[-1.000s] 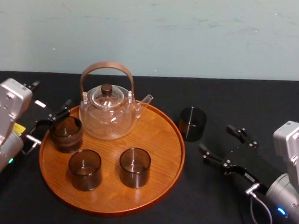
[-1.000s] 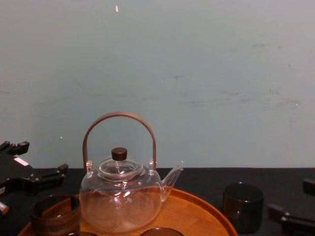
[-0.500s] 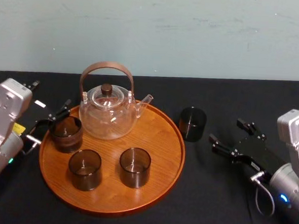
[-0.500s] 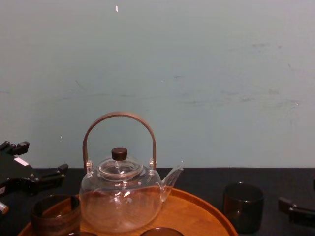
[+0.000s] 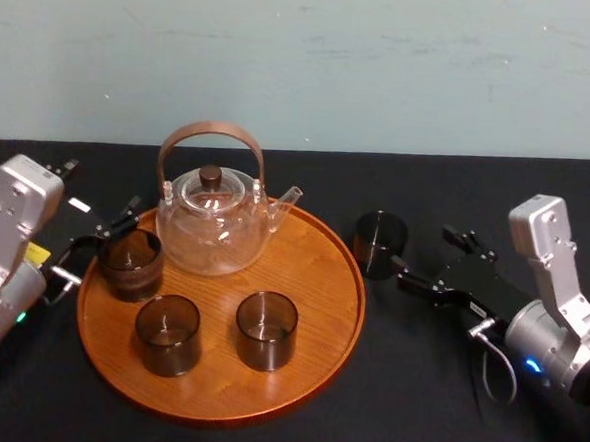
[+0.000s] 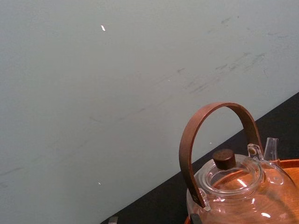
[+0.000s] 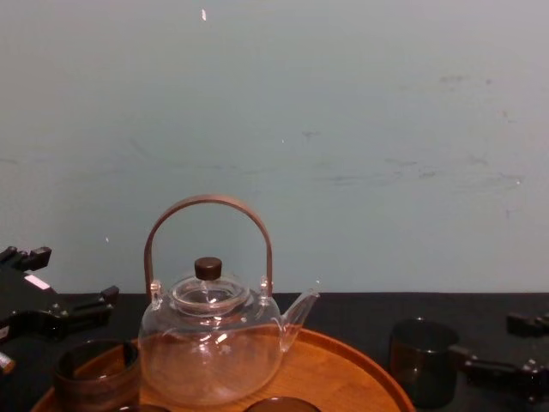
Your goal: Pick up the glass from the table and place it on the tray.
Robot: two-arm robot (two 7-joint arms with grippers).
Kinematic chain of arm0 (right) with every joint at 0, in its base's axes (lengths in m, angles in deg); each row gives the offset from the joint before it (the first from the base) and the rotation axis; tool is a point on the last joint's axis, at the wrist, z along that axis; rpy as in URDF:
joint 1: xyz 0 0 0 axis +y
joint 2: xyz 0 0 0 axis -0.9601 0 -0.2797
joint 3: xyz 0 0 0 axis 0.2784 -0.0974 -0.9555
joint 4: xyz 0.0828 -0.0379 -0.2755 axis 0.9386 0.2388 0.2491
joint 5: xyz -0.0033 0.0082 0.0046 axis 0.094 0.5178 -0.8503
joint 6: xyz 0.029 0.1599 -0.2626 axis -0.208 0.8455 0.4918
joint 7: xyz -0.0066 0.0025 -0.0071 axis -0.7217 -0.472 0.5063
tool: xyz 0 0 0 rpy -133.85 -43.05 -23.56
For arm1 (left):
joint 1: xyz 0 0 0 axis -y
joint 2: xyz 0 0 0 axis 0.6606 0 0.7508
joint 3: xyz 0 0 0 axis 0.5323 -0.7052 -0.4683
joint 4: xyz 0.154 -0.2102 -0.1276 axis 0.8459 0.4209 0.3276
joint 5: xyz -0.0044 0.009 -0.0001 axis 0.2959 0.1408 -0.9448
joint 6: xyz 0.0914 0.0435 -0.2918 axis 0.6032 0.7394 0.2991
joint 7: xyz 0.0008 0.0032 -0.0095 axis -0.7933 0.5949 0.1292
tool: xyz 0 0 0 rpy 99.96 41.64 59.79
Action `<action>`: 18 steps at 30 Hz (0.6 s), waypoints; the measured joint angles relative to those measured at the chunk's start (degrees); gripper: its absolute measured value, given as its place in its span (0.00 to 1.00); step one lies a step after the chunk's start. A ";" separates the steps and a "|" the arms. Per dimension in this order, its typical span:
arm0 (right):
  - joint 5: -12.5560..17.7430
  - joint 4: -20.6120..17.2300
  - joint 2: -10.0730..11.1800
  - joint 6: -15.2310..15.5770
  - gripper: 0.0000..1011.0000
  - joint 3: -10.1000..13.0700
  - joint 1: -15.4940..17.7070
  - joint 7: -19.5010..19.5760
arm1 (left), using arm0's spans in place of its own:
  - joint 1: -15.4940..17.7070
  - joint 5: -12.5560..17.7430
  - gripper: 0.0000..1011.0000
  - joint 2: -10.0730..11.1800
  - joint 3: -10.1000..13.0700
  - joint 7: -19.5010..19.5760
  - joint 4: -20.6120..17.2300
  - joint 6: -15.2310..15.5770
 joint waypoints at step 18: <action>-1.01 5.41 -1.51 -0.16 0.99 -2.69 -4.46 -1.39 | 0.00 0.00 0.99 0.00 0.00 0.00 0.00 0.00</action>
